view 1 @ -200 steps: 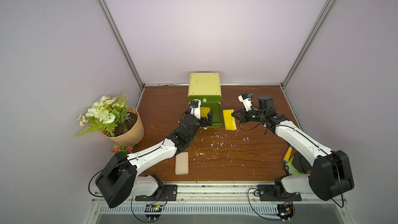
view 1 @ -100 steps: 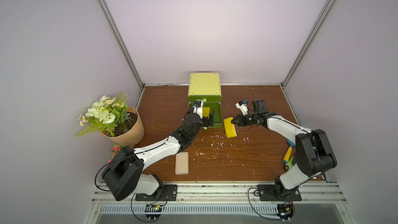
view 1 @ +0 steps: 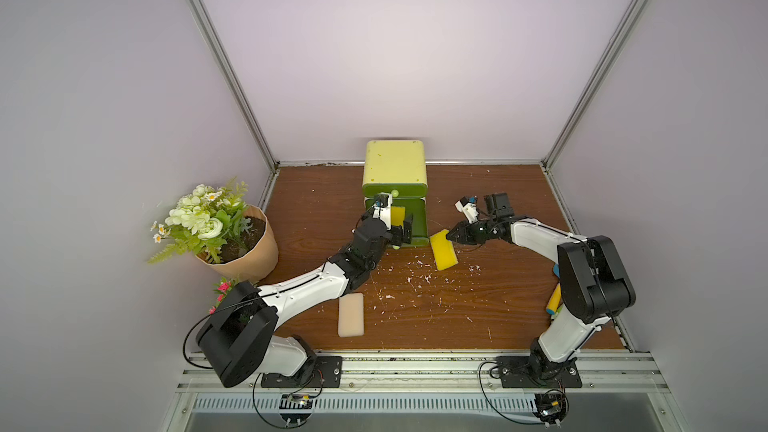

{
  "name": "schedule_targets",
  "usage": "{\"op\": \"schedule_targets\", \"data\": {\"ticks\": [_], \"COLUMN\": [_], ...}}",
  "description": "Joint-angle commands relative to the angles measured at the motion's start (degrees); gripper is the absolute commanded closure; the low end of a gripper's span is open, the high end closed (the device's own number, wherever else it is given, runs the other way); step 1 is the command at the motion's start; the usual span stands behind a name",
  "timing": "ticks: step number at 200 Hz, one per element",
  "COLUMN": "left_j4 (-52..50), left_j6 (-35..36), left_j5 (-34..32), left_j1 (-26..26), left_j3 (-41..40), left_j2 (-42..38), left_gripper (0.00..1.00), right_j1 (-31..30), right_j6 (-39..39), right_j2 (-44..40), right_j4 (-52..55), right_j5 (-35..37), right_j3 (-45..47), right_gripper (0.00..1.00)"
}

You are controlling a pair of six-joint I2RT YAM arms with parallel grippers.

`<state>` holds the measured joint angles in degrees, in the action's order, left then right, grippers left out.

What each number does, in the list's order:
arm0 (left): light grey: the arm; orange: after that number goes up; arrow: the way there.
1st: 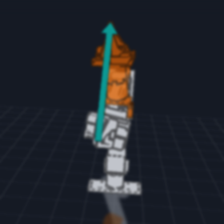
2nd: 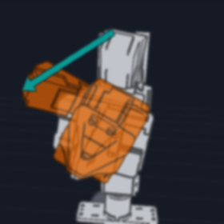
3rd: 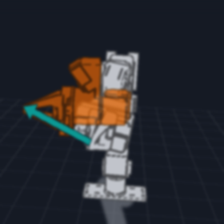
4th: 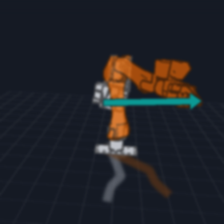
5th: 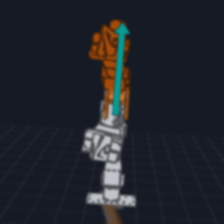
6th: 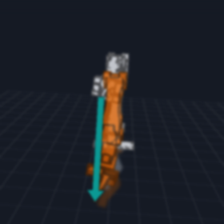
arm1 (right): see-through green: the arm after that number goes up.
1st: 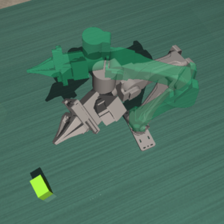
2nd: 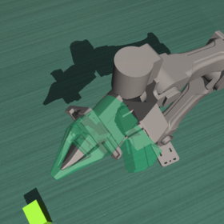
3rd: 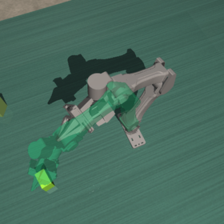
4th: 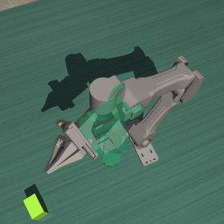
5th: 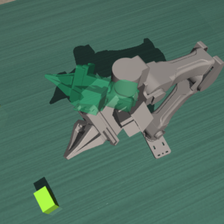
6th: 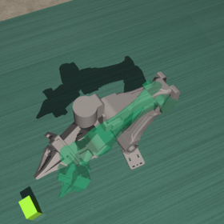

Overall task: Take the sponge out of the drawer
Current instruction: Place the sponge at the center of the board.

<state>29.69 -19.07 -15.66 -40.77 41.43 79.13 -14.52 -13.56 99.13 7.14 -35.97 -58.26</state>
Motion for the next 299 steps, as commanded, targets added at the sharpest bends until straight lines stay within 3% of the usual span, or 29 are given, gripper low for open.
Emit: {"op": "schedule_targets", "data": {"ticks": [1,71,130,191,299], "left_j4": [0.20,-0.63,-5.74,-6.11,-7.72], "left_j6": [0.09,0.26,0.68,0.72,1.41], "left_j5": [-0.49,-1.07,-2.77,-2.78,-4.51], "left_j1": [0.61,0.70,0.70,0.70,0.70], "left_j3": [1.11,1.55,4.01,4.59,5.35], "left_j2": [-0.91,-0.49,0.65,1.55,2.08], "left_gripper": [0.00,0.00,0.00,0.00,0.00], "right_j1": [0.17,0.26,0.28,-0.02,-3.35], "right_j6": [1.24,1.81,1.35,0.63,2.58], "right_j2": [-0.33,-3.86,-7.63,-9.08,-0.98], "right_j4": [1.95,6.63,9.66,13.52,19.85], "right_j5": [2.34,11.53,15.53,14.41,11.52], "right_j3": [-1.85,-1.77,-1.16,0.23,-1.78], "right_gripper": [0.72,0.50,0.39,0.24,0.13]}}
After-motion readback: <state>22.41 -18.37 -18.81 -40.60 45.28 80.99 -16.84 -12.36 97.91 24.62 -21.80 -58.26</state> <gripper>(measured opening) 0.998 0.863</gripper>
